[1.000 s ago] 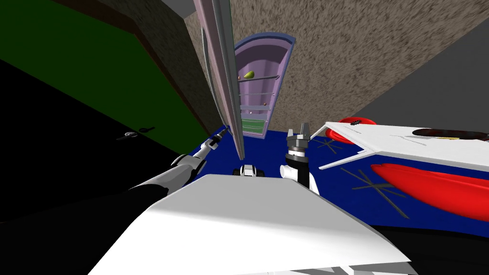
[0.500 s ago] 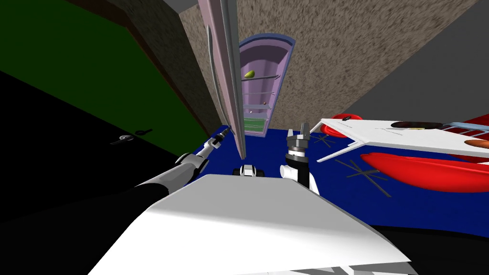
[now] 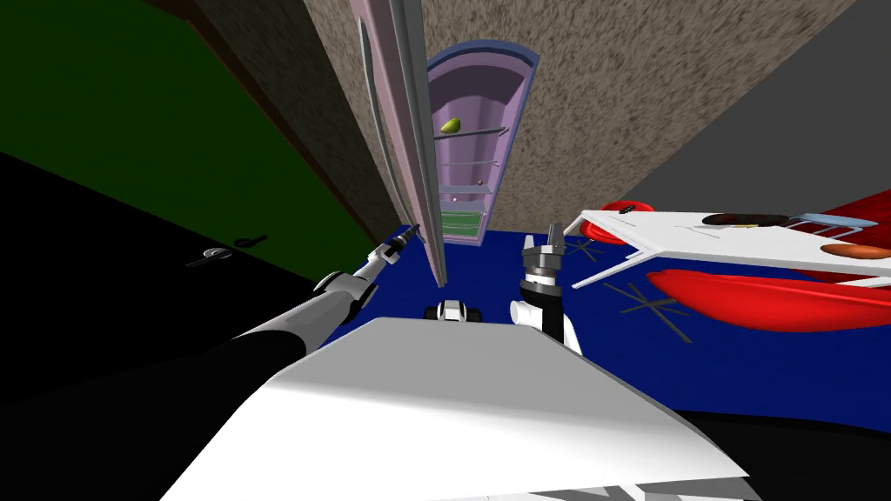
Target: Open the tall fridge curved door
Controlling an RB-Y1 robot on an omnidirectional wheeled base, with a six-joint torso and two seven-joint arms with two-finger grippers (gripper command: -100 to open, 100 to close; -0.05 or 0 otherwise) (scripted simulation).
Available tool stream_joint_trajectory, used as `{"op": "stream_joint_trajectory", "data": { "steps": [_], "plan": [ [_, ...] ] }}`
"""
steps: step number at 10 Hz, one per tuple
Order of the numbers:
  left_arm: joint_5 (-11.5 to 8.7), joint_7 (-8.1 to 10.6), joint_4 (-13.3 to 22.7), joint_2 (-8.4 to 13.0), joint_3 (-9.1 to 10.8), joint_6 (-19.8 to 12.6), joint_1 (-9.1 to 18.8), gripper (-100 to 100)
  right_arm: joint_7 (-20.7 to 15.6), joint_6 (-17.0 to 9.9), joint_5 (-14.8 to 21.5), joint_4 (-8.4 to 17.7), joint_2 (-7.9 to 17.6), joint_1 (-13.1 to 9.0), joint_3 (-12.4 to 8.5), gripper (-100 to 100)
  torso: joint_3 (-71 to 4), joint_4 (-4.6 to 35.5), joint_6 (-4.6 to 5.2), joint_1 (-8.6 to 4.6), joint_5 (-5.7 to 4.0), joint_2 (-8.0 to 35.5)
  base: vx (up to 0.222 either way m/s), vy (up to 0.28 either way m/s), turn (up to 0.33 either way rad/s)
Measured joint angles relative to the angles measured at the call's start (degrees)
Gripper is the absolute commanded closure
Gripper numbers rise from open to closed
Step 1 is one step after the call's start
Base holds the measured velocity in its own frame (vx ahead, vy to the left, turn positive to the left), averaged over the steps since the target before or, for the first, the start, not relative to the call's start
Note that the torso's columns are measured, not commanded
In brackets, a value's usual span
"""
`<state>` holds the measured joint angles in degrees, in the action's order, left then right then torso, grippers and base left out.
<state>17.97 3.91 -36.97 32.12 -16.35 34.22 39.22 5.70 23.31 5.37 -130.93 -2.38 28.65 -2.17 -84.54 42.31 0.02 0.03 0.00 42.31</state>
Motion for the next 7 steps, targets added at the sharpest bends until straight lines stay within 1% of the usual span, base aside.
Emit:
{"op": "stream_joint_trajectory", "data": {
  "steps": [1,2,7],
  "plan": [
    [0.13,1.27,-0.69,0.88,-0.51,-1.03,0.77,-100,0.0,0.0,0.0,0.0,0.0,0.0,0.0,0,0.01,0.0,-0.02,0.09,0.03,0.04,-0.025,-0.011,-0.016],
    [0.16,1.6,-0.8,0.95,-0.6,-1.28,0.88,0,0.0,0.0,0.0,0.0,0.0,0.0,0.0,0,-0.03,-0.03,-0.07,0.11,0.04,-0.05,0.0,0.0,0.0],
    [0.16,1.56,-0.85,0.9,-0.61,-1.2,0.91,0,0.0,0.0,0.0,0.0,0.01,0.01,-0.01,0,-0.05,-0.04,-0.01,-0.02,0.0,-0.07,0.0,0.0,0.0]
  ]
}}
